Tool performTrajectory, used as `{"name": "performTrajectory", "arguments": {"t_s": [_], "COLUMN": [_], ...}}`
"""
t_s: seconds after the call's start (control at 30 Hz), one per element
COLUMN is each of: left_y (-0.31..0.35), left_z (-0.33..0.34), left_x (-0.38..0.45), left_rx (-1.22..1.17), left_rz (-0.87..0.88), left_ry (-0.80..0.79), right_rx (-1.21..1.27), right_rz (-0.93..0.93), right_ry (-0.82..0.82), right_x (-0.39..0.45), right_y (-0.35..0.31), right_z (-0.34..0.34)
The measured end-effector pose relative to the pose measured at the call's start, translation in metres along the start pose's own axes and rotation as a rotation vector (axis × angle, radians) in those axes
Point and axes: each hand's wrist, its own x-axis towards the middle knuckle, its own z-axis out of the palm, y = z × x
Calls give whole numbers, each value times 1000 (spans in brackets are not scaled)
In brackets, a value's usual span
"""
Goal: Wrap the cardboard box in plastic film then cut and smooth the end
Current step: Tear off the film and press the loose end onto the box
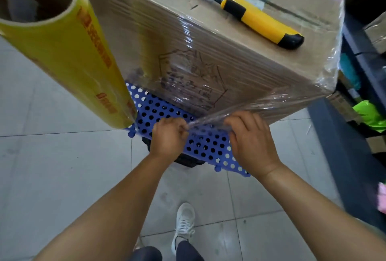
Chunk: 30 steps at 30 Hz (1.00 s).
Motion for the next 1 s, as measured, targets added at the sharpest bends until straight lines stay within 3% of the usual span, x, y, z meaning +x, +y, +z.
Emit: {"name": "performTrajectory", "arguments": {"t_s": [0.1,0.17,0.37,0.5,0.63,0.87,1.0], "left_y": [0,4,6,6,4,4,7], "left_z": [-9,-13,-17,-17,-15,-11,-13], "left_x": [-11,-18,-30,-34,-31,-27,-19], "left_rx": [-65,-52,32,48,50,29,34], "left_rz": [107,162,221,189,168,121,108], "left_ry": [77,90,63,60,53,4,-121], "right_rx": [21,-49,-258,-344,-228,70,125], "right_rz": [-50,-69,119,177,186,185,171], "right_ry": [53,-2,-847,-1163,-1201,-1038,-989], "right_x": [16,33,87,97,103,104,101], "right_y": [-16,-25,-37,-40,-37,-34,-33], "right_z": [-7,-14,-28,-35,-47,-53,-54]}}
